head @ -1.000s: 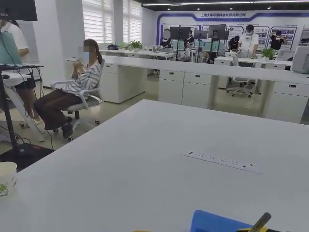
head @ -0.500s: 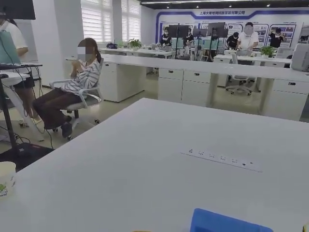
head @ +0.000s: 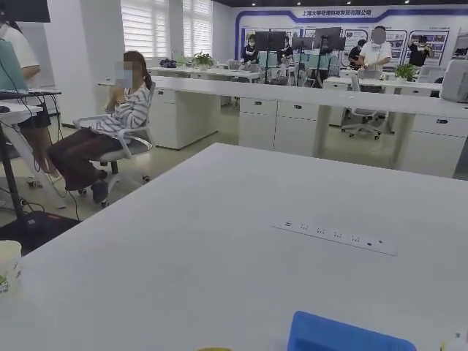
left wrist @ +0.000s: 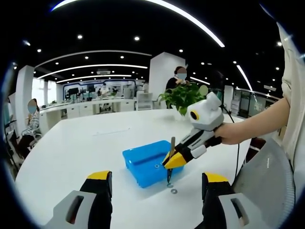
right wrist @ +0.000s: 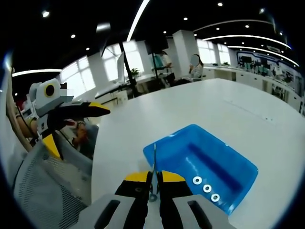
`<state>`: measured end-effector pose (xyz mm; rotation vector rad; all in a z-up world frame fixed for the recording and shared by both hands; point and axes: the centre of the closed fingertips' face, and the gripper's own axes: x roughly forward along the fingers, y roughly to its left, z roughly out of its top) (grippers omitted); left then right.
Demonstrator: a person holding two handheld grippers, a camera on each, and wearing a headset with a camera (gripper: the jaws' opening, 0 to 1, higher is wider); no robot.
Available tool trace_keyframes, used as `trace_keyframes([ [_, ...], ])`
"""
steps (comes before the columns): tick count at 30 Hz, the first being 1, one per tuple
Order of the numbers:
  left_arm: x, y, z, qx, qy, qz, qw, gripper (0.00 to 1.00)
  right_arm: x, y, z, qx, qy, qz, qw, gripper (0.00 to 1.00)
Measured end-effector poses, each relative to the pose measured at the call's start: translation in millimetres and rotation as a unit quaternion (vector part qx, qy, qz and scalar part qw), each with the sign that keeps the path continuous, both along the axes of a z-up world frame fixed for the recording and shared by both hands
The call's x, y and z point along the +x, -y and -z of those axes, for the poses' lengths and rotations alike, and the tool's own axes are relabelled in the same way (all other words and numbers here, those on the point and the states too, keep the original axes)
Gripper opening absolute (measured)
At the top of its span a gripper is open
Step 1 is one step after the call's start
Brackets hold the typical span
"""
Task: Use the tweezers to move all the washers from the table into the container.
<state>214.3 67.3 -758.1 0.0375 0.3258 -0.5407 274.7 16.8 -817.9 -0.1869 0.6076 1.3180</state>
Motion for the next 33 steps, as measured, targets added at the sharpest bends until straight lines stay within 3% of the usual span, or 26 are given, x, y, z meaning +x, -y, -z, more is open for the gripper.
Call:
trace_keyframes([
  [6, -0.9, 2.1, 0.3, 0.001, 0.000, 0.006, 1.0000, 0.78, -6.9, -2.8, 1.6, -0.009, 0.019, -0.018, 0.9996, 0.04],
  [9, -1.0, 2.2, 0.4, 0.002, 0.000, 0.006, 1.0000, 0.78, -9.2, -3.3, 4.1, -0.030, 0.054, -0.038, 0.9973, 0.04],
  [13, -1.0, 1.7, 0.4, 0.003, 0.000, 0.005, 1.0000, 0.77, -16.4, -4.0, 10.2, -0.038, 0.048, -0.051, 0.9968, 0.04],
  [15, -1.1, 1.8, 0.4, 0.002, -0.001, 0.005, 1.0000, 0.77, -15.9, -3.8, 9.2, -0.028, 0.035, -0.043, 0.9981, 0.04],
  [23, -0.6, 1.2, 1.6, 0.006, -0.003, 0.003, 1.0000, 0.77, -17.5, -2.1, 10.3, -0.028, 0.029, -0.045, 0.9982, 0.04],
  [30, -0.1, 0.0, 2.1, 0.008, -0.003, 0.000, 1.0000, 0.77, -16.5, -3.4, 11.1, -0.031, 0.043, -0.051, 0.9973, 0.03],
  [33, 0.2, -0.1, 0.7, 0.005, -0.001, -0.002, 1.0000, 0.77, -15.0, -1.1, 11.5, -0.027, 0.038, -0.042, 0.9980, 0.02],
])
